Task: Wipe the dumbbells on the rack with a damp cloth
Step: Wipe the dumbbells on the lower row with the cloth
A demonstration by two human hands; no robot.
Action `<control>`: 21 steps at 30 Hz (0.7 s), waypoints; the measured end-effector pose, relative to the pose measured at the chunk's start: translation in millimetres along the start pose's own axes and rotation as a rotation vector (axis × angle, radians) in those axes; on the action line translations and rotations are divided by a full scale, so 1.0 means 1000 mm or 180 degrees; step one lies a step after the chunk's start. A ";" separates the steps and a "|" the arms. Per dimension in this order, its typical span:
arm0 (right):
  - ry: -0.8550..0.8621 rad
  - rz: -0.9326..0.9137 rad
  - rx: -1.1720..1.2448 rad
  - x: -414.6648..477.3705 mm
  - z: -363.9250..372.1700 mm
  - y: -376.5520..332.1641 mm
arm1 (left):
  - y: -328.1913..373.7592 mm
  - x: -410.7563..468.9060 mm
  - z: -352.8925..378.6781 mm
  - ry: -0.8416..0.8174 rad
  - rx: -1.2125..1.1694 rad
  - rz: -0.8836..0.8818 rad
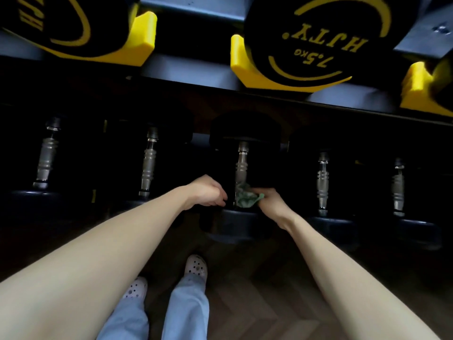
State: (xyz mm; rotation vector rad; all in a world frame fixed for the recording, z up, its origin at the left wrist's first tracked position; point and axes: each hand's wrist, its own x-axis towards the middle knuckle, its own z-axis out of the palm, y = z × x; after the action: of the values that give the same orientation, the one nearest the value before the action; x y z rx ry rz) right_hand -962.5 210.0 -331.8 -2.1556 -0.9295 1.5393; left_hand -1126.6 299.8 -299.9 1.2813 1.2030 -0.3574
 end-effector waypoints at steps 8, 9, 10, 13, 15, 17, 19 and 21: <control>-0.0877 -0.0045 -0.1038 -0.006 0.013 -0.052 | -0.006 -0.011 -0.007 0.0727 -0.0288 -0.0060; -0.0957 -0.0014 -0.0681 -0.010 0.016 -0.059 | -0.008 -0.012 -0.011 0.0892 -0.0294 -0.0086; -0.1018 0.0024 -0.0433 -0.013 0.017 -0.065 | -0.011 -0.014 -0.015 0.0966 -0.0256 -0.0112; -0.1098 0.0148 -0.0178 -0.016 0.008 -0.079 | -0.015 -0.020 -0.026 0.0861 -0.0164 -0.0244; -0.1143 0.0279 -0.0167 -0.018 -0.001 -0.085 | -0.016 -0.022 -0.028 0.0810 -0.0171 -0.0337; -0.1314 0.0513 -0.0305 -0.019 -0.008 -0.085 | -0.014 -0.024 -0.027 0.0694 -0.0238 -0.0407; -0.1217 0.0625 -0.0446 -0.020 -0.016 -0.078 | -0.010 -0.024 -0.026 0.0531 -0.0358 -0.0473; -0.0587 0.0655 0.0025 -0.017 -0.029 -0.073 | -0.006 -0.022 -0.024 0.0491 -0.0309 -0.0398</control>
State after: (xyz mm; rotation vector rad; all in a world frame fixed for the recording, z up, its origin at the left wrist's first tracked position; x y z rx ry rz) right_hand -962.0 254.7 -264.9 -2.1897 -0.7733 1.8623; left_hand -1151.7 309.8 -280.7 1.1694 1.4187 -0.2908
